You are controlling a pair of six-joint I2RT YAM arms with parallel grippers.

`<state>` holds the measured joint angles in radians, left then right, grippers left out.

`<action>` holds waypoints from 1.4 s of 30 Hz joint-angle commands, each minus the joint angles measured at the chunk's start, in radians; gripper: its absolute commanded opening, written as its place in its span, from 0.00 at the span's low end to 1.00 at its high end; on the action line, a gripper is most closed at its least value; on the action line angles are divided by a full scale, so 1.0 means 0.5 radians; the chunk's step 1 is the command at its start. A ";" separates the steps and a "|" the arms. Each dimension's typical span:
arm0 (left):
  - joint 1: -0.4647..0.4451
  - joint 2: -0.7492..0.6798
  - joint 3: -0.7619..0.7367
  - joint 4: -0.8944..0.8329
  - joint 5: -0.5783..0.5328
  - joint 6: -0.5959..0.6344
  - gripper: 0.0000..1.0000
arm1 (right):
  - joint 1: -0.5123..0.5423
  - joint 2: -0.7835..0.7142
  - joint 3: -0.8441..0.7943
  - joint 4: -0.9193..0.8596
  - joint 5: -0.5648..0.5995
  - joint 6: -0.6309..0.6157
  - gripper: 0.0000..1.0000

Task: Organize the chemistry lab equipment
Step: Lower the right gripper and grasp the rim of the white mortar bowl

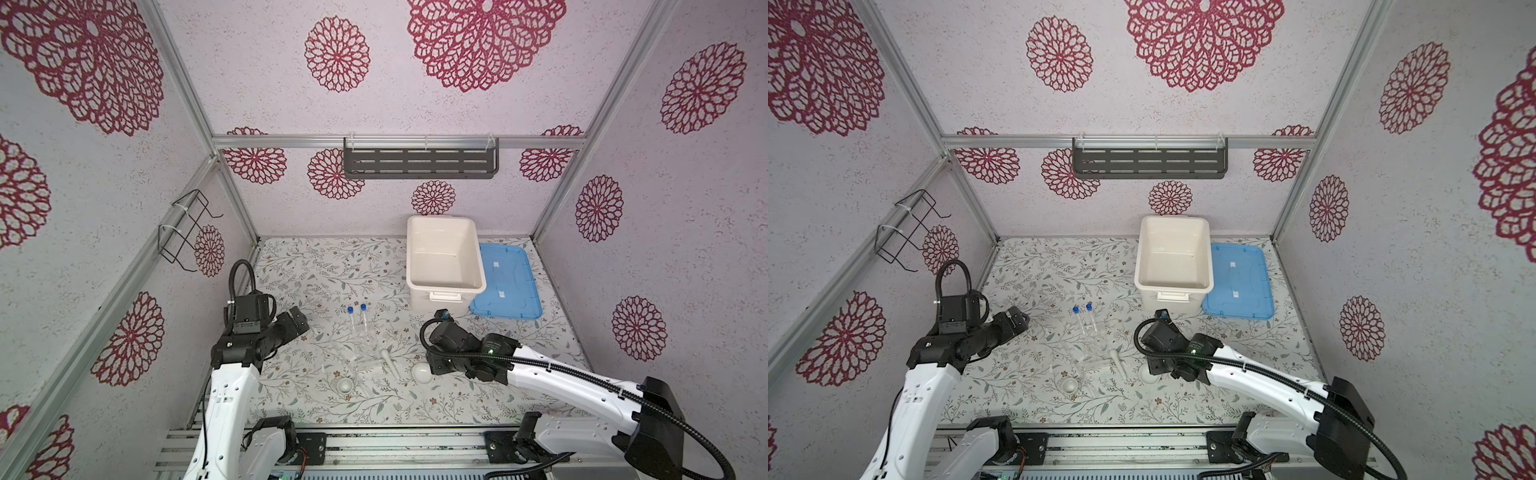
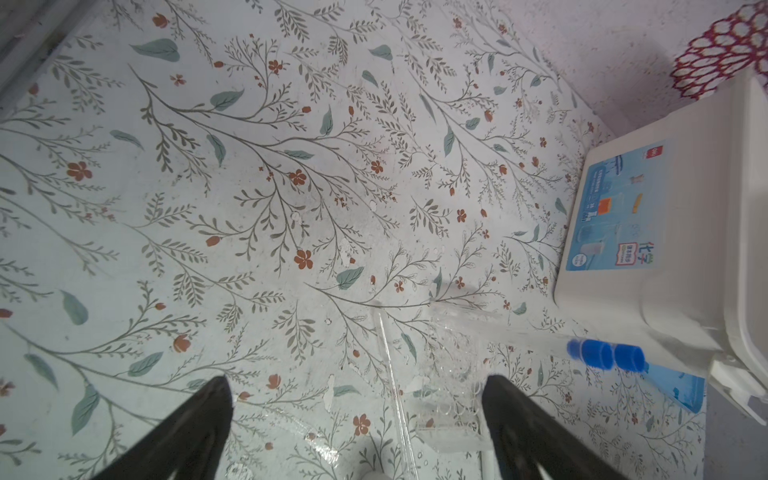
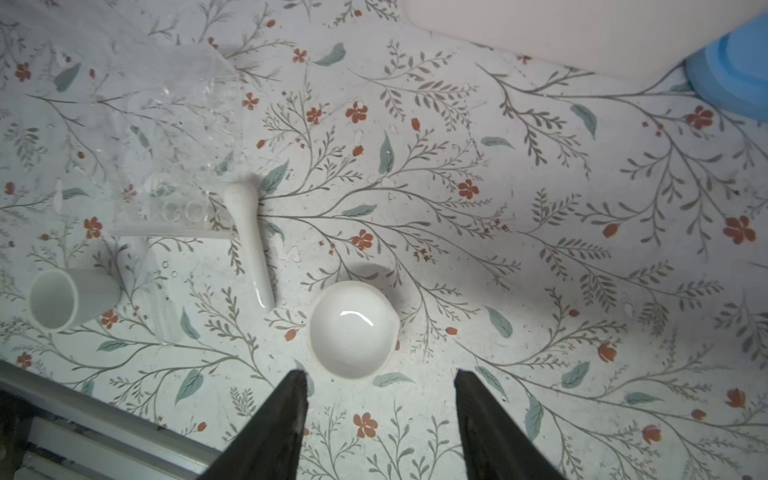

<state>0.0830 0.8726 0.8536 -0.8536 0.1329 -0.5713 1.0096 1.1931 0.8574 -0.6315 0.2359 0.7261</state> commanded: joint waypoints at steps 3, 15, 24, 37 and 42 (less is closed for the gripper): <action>-0.007 -0.120 -0.036 -0.065 -0.085 -0.120 0.97 | -0.040 -0.059 -0.234 0.303 -0.311 0.146 0.55; -0.006 -0.205 -0.052 -0.075 -0.156 -0.201 0.97 | -0.284 -0.095 -0.571 0.723 -0.773 0.350 0.48; -0.008 -0.134 -0.019 -0.080 -0.169 -0.155 0.97 | -0.341 0.013 -0.567 0.771 -0.769 0.517 0.43; -0.008 -0.133 -0.145 0.084 -0.170 -0.307 0.97 | -0.381 0.298 -0.536 0.797 -0.895 0.425 0.40; -0.007 -0.095 -0.114 0.048 -0.231 -0.270 0.97 | -0.383 0.463 -0.440 0.817 -0.944 0.344 0.27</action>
<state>0.0830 0.8154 0.7895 -0.8490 0.0444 -0.6987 0.8234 1.3975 0.6102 -0.2226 -0.2157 0.9272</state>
